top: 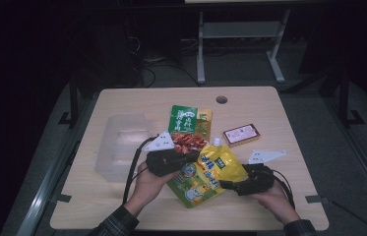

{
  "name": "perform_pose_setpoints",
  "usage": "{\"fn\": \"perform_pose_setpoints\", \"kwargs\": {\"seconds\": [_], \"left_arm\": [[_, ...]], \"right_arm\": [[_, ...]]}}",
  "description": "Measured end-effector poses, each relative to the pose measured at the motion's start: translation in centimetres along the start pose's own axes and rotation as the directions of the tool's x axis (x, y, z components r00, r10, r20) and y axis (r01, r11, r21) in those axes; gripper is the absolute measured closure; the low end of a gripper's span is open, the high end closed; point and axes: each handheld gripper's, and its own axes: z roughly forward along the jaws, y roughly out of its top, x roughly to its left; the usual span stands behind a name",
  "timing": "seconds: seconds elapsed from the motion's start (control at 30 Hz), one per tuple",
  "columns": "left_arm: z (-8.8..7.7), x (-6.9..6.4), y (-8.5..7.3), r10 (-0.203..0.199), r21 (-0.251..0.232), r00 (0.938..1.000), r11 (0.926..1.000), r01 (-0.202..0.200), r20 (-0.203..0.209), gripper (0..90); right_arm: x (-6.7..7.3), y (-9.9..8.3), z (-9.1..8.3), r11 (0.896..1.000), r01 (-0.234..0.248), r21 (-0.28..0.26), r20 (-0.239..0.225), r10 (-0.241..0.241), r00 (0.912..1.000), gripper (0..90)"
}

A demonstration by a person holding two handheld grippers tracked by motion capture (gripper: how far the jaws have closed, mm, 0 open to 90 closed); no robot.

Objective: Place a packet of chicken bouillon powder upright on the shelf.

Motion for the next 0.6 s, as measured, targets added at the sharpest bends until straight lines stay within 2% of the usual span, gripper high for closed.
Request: {"fn": "perform_pose_setpoints", "kwargs": {"seconds": [0.07, 0.23, 0.33, 0.43, 0.6], "left_arm": [[0.0, 0.0, 0.0, -0.004, -0.006, 1.0000, 1.0000, 0.004, -0.004, 90.0], [-0.5, 0.4, 0.0, -0.014, -0.021, 0.9996, 0.9997, 0.014, -0.025, 90.0], [-0.8, 0.5, 0.0, -0.009, -0.034, 0.9994, 0.9994, 0.007, -0.033, 90.0], [-0.9, 0.5, 0.0, -0.015, -0.037, 0.9993, 0.9992, 0.014, -0.034, 90.0], [-0.9, 0.5, -0.2, -0.017, -0.037, 0.9992, 0.9992, 0.016, -0.035, 90.0]], "right_arm": [[0.0, 0.1, 0.3, 1.000, 0.002, -0.005, -0.012, -0.002, 0.9999, 40.9], [0.3, 0.7, 0.6, 0.999, 0.023, -0.029, -0.044, -0.024, 0.9987, 73.9], [0.6, 1.1, 0.2, 0.998, 0.034, -0.047, -0.061, -0.037, 0.9975, 86.2], [0.7, 1.5, -0.4, 0.996, 0.053, -0.070, -0.068, -0.058, 0.9960, 89.8], [0.9, 2.5, -1.7, 0.992, 0.091, -0.093, -0.068, -0.097, 0.9929, 90.0]]}}
